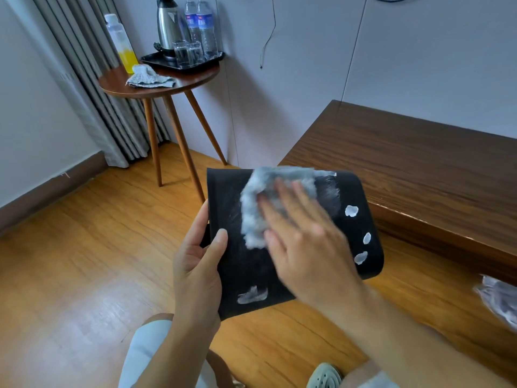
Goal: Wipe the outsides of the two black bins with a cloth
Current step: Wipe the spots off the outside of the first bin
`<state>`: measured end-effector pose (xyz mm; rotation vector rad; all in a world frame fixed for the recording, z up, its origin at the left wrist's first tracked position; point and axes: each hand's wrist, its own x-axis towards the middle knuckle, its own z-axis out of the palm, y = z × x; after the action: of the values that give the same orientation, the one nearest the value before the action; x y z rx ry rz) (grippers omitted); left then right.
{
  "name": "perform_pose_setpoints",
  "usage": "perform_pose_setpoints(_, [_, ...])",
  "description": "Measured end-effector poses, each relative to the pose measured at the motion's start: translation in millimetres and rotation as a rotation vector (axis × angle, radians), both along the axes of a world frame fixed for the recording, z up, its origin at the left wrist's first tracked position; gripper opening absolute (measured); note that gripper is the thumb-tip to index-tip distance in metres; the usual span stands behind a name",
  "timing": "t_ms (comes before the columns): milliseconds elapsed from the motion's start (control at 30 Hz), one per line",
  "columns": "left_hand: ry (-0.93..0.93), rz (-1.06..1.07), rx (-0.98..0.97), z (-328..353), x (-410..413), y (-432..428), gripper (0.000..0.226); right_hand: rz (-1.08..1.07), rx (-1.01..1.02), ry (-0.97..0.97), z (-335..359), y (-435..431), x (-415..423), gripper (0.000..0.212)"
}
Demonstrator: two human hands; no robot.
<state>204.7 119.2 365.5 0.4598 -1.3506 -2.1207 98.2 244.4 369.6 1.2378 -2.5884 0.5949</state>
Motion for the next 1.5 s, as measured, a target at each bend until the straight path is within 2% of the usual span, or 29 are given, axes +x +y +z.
perform_pose_setpoints(100, [0.013, -0.001, -0.08, 3, 4, 2, 0.051, -0.245, -0.024, -0.174, 8, 12, -47, 0.053])
perform_pose_setpoints(200, [0.009, -0.02, -0.123, 5, 6, 3, 0.053, -0.326, -0.083, -0.261, 9, 20, -64, 0.05])
perform_pose_setpoints(333, [0.009, -0.053, -0.088, 4, -1, 6, 0.052, -0.179, -0.118, -0.159, 11, 3, -20, 0.05])
perform_pose_setpoints(500, [-0.01, 0.024, 0.005, 3, 0, 4, 0.048, 0.066, -0.076, 0.007, -3, -2, 26, 0.049])
perform_pose_setpoints(567, [-0.027, 0.054, 0.005, 2, 3, 1, 0.048, 0.012, -0.122, 0.028, -6, 6, 8, 0.044])
perform_pose_setpoints(633, [-0.025, 0.078, 0.0, 3, 4, -1, 0.05, -0.134, -0.162, -0.019, -6, 16, -15, 0.042])
perform_pose_setpoints(733, [-0.031, 0.071, -0.024, 5, 3, 2, 0.051, -0.272, -0.174, -0.1, -8, 19, -26, 0.048])
perform_pose_setpoints(800, [-0.035, 0.053, -0.011, 5, -1, 5, 0.05, -0.232, -0.192, -0.064, -7, 9, -6, 0.047])
perform_pose_setpoints(933, [-0.043, 0.024, 0.02, -3, -5, 4, 0.05, 0.0, -0.144, -0.01, -16, -10, 47, 0.047])
perform_pose_setpoints(1000, [-0.037, 0.022, 0.045, -4, -2, 2, 0.049, 0.056, -0.146, 0.033, -17, -8, 45, 0.045])
perform_pose_setpoints(1067, [-0.051, 0.031, 0.029, -4, 2, 1, 0.049, 0.033, -0.15, 0.042, -16, -4, 27, 0.042])
perform_pose_setpoints(1200, [-0.046, 0.053, -0.008, -1, 6, 1, 0.05, -0.218, -0.196, -0.078, -9, 9, -23, 0.042])
perform_pose_setpoints(1267, [-0.047, 0.04, -0.017, 0, 4, 2, 0.051, -0.257, -0.183, -0.08, -8, 7, -23, 0.044])
perform_pose_setpoints(1367, [-0.047, -0.008, -0.02, -1, 0, 4, 0.05, -0.125, -0.164, -0.044, -9, -9, 15, 0.044])
perform_pose_setpoints(1500, [-0.064, 0.037, 0.063, -5, 3, 1, 0.047, 0.064, -0.125, 0.041, -17, -11, 39, 0.042])
